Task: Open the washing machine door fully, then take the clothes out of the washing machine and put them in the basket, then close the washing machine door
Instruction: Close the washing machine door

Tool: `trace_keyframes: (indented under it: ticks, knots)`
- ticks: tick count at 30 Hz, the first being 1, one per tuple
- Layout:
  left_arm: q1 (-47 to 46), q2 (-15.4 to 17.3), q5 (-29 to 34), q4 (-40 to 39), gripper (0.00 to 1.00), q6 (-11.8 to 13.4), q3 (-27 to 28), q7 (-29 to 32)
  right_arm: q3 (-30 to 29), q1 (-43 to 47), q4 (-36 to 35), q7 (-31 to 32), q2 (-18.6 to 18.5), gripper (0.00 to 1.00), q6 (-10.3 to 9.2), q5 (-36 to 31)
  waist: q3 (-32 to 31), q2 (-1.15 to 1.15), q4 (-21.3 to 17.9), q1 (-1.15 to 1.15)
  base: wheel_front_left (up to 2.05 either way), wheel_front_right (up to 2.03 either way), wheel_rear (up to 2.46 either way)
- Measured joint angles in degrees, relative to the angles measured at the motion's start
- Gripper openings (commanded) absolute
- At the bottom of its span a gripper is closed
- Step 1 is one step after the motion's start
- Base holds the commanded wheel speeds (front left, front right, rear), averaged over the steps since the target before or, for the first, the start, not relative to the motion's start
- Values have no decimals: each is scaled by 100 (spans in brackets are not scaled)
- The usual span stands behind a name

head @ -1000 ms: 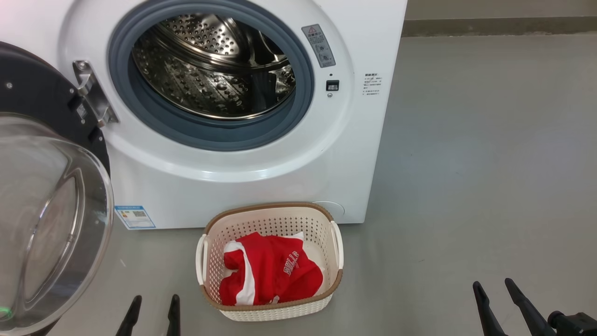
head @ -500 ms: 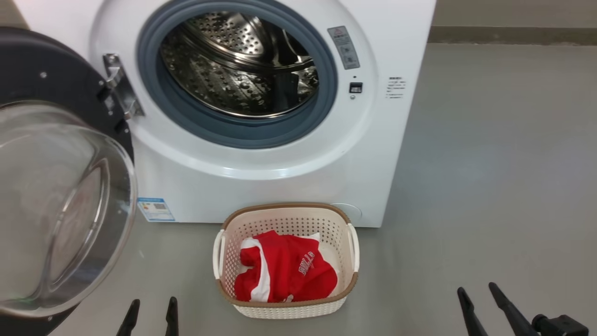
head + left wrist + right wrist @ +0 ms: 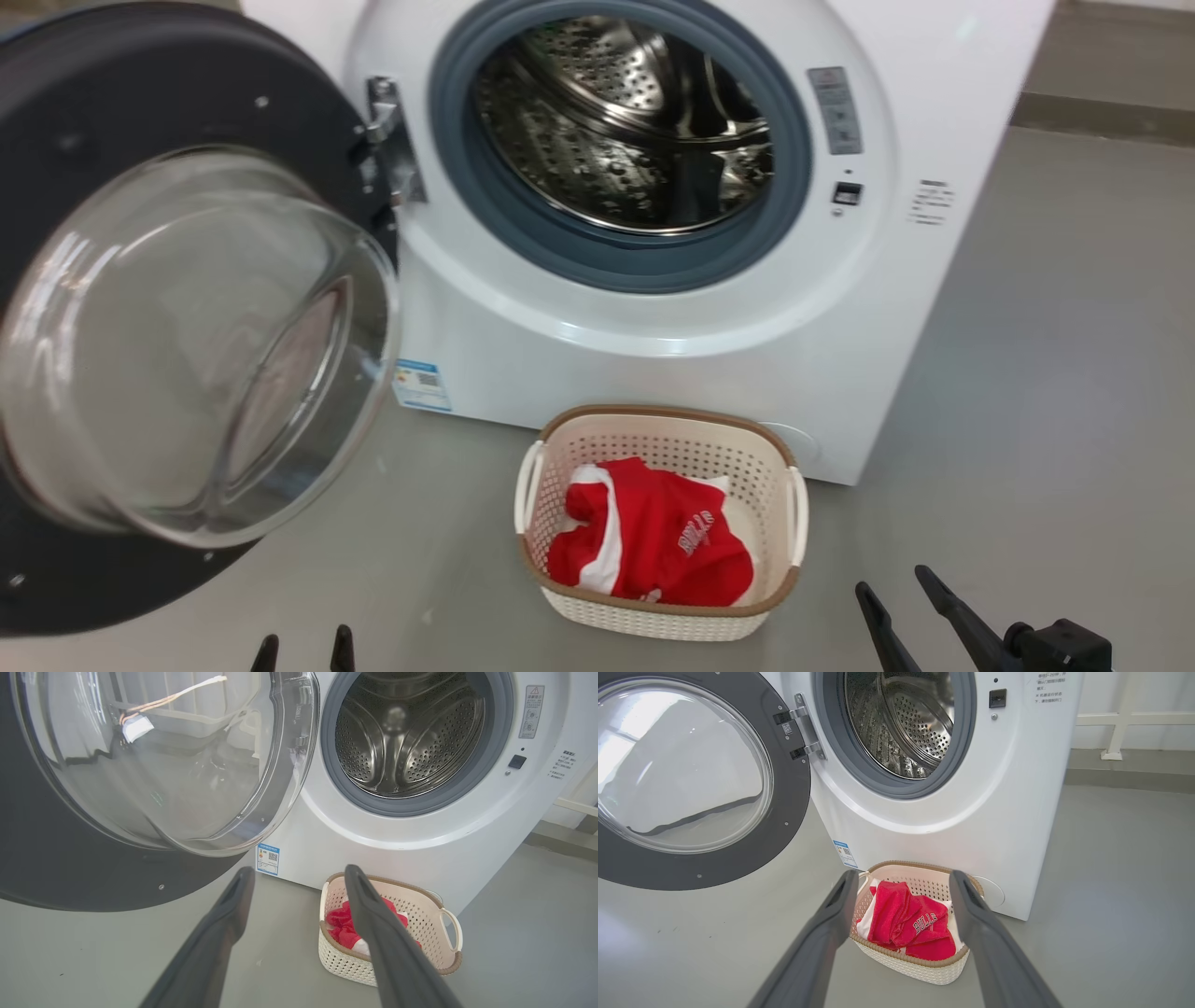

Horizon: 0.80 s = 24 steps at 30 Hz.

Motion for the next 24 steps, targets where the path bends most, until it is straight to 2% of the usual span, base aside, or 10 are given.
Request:
trace_keyframes:
  ticks: [13, 24]
  knots:
    - [203, 9, -187, -56, 100, 281, -38, 0, 483, -231, 158, 0, -97, 100, 0, 81, -50, 0, 973, 0, 0, 0, 0]
    - [367, 13, -506, -361, 100, 536, -23, 0, 1060, -853, 366, 0, -232, 100, 0, 191, 123, 0, 1272, 0, 0, 0, 0]
